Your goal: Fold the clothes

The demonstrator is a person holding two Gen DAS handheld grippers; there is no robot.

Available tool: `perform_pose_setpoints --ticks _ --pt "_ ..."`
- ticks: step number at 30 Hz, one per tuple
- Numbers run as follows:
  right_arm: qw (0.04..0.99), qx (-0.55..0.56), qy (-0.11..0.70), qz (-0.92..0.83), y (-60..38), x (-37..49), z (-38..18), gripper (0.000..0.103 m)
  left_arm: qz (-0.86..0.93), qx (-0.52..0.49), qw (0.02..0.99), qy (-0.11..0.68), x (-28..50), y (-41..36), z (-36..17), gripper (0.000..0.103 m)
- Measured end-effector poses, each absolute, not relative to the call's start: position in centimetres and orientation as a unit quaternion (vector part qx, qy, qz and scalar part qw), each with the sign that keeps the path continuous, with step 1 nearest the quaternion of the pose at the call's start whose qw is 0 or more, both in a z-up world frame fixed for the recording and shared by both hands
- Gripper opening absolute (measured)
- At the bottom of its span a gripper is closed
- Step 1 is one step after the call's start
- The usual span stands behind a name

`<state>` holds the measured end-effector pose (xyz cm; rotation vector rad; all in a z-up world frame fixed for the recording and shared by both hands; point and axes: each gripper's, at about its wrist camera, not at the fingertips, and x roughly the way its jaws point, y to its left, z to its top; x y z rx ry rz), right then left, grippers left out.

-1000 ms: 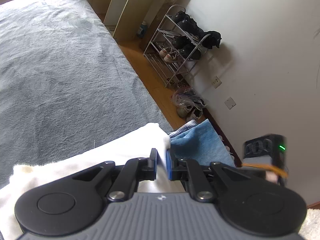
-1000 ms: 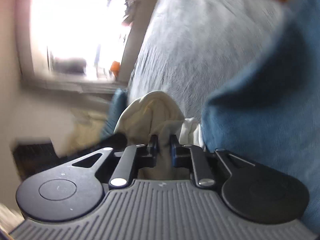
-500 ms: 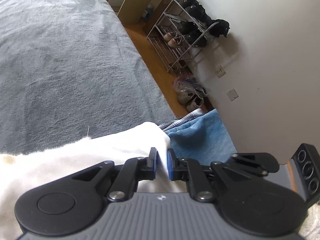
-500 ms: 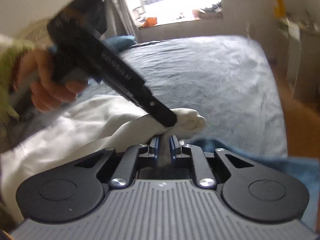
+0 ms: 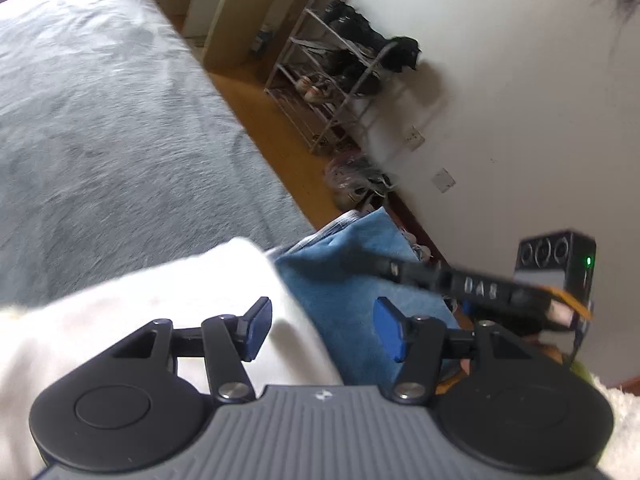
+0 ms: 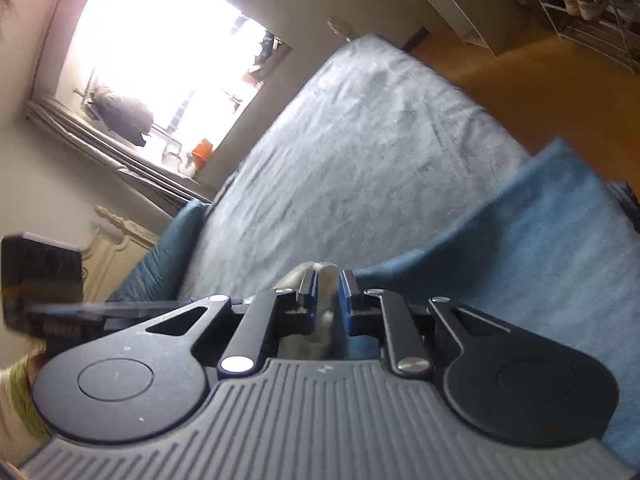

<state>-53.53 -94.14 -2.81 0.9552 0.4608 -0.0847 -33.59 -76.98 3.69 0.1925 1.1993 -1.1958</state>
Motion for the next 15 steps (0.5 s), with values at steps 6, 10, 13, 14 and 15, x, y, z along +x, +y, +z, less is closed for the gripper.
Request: perform_pose_setpoints --ticks 6,10,13,14,15 --pt "0.885 0.374 0.273 0.046 -90.9 -50.1 -1.9 0.012 -0.445 0.056 0.682 0.577 -34.6 -69.4 3.3 0.055" --pt "0.869 0.342 0.358 -0.006 -90.7 -50.7 -3.5 0.012 -0.403 0.032 0.694 0.595 -34.6 -65.6 2.5 0.053" --pt "0.880 0.362 0.306 -0.012 -91.8 -50.8 -1.2 0.012 -0.387 0.005 0.703 0.596 -34.6 -64.2 2.1 0.053" --pt "0.885 0.363 0.291 -0.007 -92.0 -50.2 -0.6 0.012 -0.382 -0.001 0.706 0.596 -34.7 -63.9 1.9 0.053" --pt "0.889 0.359 0.284 0.001 -92.0 -49.3 -0.3 0.012 -0.377 -0.005 0.709 0.596 -34.8 -63.6 1.8 0.053"
